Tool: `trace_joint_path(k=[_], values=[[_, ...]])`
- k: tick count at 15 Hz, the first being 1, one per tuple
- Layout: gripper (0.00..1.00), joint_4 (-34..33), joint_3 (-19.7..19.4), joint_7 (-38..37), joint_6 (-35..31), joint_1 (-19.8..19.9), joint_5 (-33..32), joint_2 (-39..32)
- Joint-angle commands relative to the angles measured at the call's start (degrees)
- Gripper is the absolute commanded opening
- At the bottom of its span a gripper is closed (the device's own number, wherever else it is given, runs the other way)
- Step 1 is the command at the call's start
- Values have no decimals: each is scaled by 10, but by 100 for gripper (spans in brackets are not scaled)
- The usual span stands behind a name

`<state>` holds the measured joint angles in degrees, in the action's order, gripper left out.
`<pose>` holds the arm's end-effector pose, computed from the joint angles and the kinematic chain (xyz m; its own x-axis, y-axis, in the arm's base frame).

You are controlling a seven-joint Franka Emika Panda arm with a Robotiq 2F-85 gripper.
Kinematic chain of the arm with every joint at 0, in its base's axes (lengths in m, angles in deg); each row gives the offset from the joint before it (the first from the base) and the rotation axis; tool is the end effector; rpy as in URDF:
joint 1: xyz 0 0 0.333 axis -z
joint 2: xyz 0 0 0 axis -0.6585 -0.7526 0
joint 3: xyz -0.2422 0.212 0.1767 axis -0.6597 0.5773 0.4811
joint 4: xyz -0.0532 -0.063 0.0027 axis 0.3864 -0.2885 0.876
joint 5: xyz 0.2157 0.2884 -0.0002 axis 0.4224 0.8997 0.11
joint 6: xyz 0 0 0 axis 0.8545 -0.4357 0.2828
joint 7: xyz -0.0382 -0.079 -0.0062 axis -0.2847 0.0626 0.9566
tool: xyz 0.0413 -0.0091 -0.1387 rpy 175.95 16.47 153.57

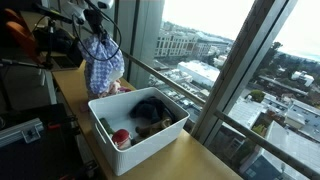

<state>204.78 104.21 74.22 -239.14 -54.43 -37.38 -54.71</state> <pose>0.4487 0.2579 0.4780 0.9123 0.0978 0.3977 0.1866 -0.9637 -0.1910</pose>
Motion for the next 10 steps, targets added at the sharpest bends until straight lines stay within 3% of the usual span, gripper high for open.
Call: trace_joint_path(k=[1, 5, 7, 10], values=[[3, -3, 10, -20, -44, -1, -62, -25], [3, -30, 5, -86, -103, 8, -214, -134], [3, -61, -15, -124, -107, -3, -287, -189], [3, -131, -39, -135, -91, -11, -332, -264]])
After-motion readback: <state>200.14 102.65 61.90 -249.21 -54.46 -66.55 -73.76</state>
